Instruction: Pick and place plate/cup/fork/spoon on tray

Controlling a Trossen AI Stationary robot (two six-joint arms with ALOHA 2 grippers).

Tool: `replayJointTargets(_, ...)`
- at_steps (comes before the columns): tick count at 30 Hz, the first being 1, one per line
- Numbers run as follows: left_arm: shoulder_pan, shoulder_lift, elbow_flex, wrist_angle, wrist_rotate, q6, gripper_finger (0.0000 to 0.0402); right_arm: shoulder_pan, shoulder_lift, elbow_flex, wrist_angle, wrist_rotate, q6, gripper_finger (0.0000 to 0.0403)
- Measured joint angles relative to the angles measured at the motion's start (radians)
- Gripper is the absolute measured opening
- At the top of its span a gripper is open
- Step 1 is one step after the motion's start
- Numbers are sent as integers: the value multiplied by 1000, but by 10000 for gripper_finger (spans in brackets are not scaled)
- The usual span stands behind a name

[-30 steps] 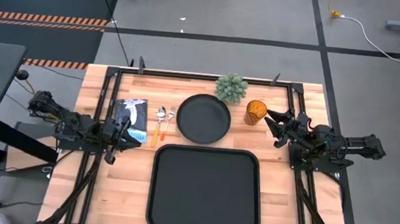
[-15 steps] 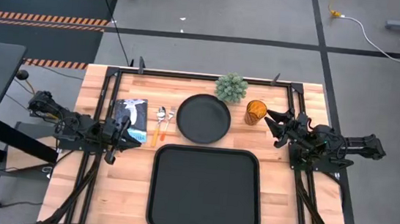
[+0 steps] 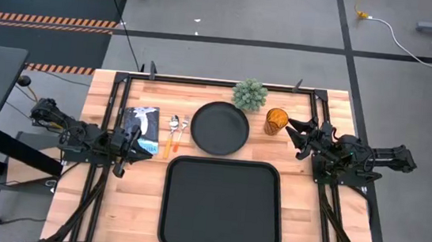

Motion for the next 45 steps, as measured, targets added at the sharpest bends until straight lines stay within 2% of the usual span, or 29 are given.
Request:
replayJointTargets(12,0,0,0,10,0,-1,36,0,0,0,0,0,0,197)
replayJointTargets(20,0,0,0,61,-3,-183,36,0,0,0,25,7,26,197)
replayJointTargets(35,1,0,0,96,-28,-123,36,-3,0,0,66,2,-15,197)
replayJointTargets(39,1,0,0,94,-129,-120,36,-3,0,0,42,-15,93,197)
replayJointTargets(43,2,0,0,94,-185,-120,36,-2,11,15,-31,-100,105,196)
replayJointTargets(45,2,0,0,123,-205,-98,36,-2,31,43,-95,-82,107,193)
